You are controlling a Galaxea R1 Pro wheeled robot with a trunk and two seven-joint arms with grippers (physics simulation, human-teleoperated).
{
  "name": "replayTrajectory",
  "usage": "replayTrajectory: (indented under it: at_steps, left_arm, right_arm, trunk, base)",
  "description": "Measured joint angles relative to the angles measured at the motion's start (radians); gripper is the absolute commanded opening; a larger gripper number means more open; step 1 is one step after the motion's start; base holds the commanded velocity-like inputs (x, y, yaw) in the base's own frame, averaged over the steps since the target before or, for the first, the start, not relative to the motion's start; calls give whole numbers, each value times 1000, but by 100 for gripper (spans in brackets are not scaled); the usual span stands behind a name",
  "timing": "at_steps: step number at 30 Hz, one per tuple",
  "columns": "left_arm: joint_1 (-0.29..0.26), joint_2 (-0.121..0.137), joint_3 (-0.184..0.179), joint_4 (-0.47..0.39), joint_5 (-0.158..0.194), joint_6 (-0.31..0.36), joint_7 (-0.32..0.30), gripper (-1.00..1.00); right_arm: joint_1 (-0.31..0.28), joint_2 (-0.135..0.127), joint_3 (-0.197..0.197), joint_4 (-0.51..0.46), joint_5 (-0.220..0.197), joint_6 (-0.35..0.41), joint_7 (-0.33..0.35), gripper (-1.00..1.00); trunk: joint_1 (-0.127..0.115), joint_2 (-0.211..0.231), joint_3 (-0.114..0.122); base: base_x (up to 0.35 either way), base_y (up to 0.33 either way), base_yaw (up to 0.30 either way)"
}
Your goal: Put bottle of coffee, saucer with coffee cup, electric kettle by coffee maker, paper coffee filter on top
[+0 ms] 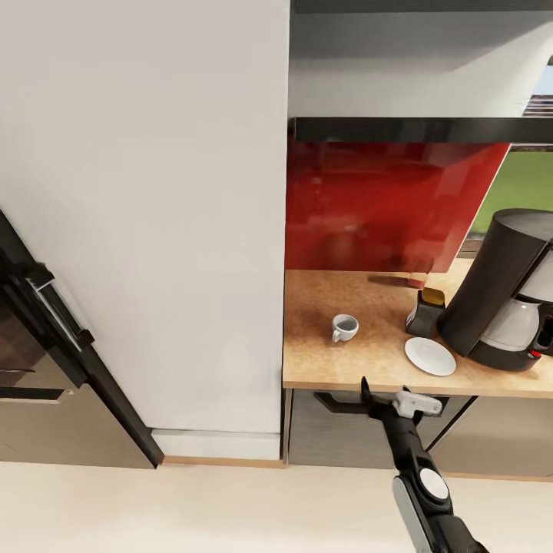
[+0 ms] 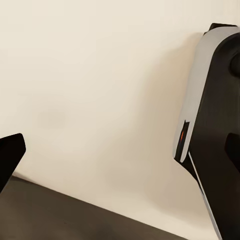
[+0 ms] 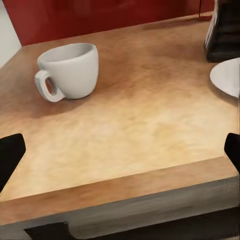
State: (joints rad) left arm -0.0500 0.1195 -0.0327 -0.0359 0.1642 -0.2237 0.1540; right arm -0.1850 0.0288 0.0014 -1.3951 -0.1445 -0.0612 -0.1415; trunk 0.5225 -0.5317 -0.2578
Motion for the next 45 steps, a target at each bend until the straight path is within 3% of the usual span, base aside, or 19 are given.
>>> replayTrajectory:
  at_steps: [4,9,18,24,31,45]
  left_arm:
    - [0,0,0,1,0,0,0,100]
    - [1,-2,-1,2,0,0,0,100]
    - [1,1,0,3,0,4,6,100]
    - [3,3,0,15,0,16,7,100]
    - [2,1,-1,30,0,31,8,100]
    - [3,3,-1,51,-1,98,8,100]
  right_arm:
    - [-40,0,0,-34,-4,126,-7,100]
    - [-201,9,0,-35,2,327,-14,100]
    - [-389,16,1,11,2,536,-151,100]
    - [-453,32,1,60,1,651,-171,100]
    - [-474,34,1,74,5,720,-174,100]
    - [-487,34,1,111,4,729,-215,100]
  trunk:
    - [0,0,0]
    - [0,0,0]
    - [0,0,0]
    - [-1,0,0]
    - [0,0,0]
    - [0,0,0]
  base:
    - [0,0,0]
    - [0,0,0]
    - [17,0,0]
    - [224,7,0]
    - [276,47,0]
    - [55,4,0]
